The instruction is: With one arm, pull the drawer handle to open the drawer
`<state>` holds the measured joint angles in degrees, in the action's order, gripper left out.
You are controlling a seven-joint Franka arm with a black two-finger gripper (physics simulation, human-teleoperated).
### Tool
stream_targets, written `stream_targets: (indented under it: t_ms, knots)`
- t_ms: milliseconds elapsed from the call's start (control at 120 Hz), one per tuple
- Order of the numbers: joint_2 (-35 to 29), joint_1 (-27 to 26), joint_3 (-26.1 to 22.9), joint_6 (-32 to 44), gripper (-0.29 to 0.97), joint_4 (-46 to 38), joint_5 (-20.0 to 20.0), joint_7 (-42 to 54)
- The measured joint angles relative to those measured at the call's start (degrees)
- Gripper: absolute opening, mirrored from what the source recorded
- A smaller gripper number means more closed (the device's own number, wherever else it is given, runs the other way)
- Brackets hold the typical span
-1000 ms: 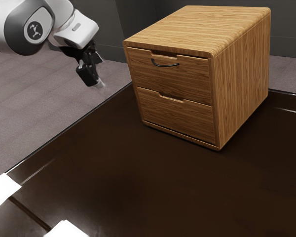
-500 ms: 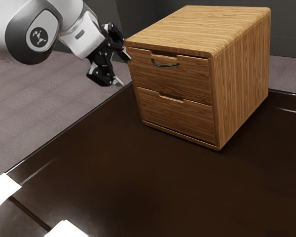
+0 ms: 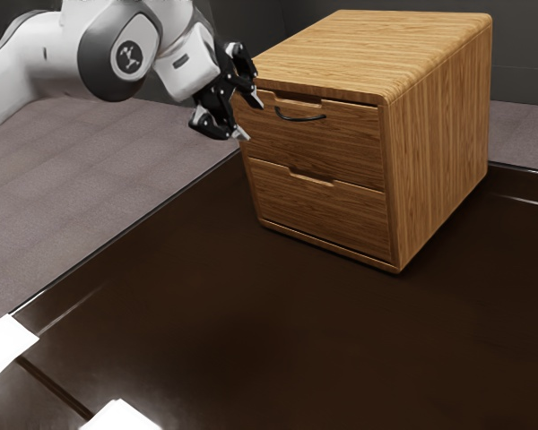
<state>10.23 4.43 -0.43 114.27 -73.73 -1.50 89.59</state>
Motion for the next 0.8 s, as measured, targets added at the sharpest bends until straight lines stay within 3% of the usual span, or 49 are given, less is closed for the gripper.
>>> stream_targets:
  t_ms: [333, 617, 800]
  knots:
    - [13.2, 0.0, -0.4, -2.0, 0.32, 15.5, -0.3, 4.5]
    - [15.3, 0.2, -0.3, -2.9, 0.34, 15.9, -0.6, 7.0]
    - [14.3, 0.2, -0.2, -3.0, 0.22, 14.4, -0.7, 8.0]
